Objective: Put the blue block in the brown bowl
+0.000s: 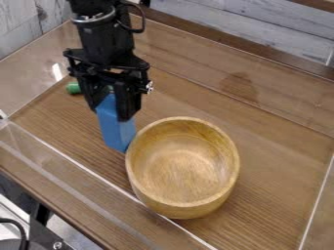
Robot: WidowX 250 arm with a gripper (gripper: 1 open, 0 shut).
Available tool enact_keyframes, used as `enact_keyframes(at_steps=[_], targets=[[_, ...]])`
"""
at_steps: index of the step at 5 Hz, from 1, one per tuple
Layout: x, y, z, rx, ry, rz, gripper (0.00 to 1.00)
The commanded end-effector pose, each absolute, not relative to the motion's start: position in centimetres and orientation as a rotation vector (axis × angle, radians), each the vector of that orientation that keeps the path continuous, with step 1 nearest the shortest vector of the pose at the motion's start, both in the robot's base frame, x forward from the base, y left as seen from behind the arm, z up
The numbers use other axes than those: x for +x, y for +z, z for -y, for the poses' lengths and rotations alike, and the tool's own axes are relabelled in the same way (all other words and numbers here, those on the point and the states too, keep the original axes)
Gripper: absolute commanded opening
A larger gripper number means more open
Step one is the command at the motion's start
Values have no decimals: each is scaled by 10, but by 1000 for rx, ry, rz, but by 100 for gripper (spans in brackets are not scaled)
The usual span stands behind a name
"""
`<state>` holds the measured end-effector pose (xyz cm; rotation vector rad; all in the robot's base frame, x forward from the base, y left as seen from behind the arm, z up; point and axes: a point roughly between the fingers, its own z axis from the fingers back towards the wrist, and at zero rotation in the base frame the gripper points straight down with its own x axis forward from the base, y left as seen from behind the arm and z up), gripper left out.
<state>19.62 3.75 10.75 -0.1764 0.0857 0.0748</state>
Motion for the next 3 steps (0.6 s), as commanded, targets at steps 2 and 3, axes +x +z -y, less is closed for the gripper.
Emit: enact_keyframes(at_steps=[2,3], targets=[[205,127,-36,-154,44,-10,0],[204,129,-35,-153,34,-10,0]])
